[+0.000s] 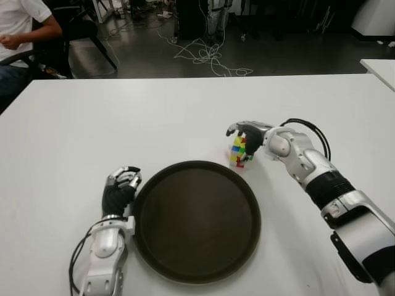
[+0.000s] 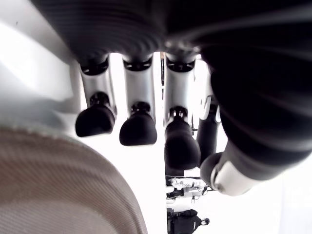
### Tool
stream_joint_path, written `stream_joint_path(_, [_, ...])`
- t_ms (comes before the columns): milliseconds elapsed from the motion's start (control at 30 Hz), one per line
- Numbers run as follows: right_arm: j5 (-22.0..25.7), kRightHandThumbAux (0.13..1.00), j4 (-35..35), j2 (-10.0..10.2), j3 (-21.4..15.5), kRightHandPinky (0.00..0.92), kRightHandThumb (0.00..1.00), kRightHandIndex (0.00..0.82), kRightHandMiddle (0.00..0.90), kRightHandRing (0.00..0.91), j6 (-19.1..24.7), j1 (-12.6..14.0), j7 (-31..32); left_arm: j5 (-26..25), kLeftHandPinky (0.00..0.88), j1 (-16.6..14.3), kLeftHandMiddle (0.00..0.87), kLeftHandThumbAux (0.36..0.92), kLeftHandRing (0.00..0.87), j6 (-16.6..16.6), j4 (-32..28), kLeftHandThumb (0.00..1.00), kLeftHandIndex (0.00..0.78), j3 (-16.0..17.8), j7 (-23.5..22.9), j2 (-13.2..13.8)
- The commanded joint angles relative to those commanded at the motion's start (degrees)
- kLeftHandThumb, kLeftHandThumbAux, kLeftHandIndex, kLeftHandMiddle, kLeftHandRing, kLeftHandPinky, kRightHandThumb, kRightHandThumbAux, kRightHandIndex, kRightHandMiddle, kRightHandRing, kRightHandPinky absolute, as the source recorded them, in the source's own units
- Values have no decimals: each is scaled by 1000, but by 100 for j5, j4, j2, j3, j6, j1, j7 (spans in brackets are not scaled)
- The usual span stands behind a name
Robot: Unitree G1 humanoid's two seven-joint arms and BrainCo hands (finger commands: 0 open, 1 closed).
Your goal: Pick up the Rubik's Cube and put it in the plate
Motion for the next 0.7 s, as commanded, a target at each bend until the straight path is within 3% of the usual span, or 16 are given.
stream_joint_path(700, [-106,887,191,-31,141,127,0,176,158,168,-88,-97,104,-61,802,-12,808,705,813,55,-6,709,443,32,14,-31])
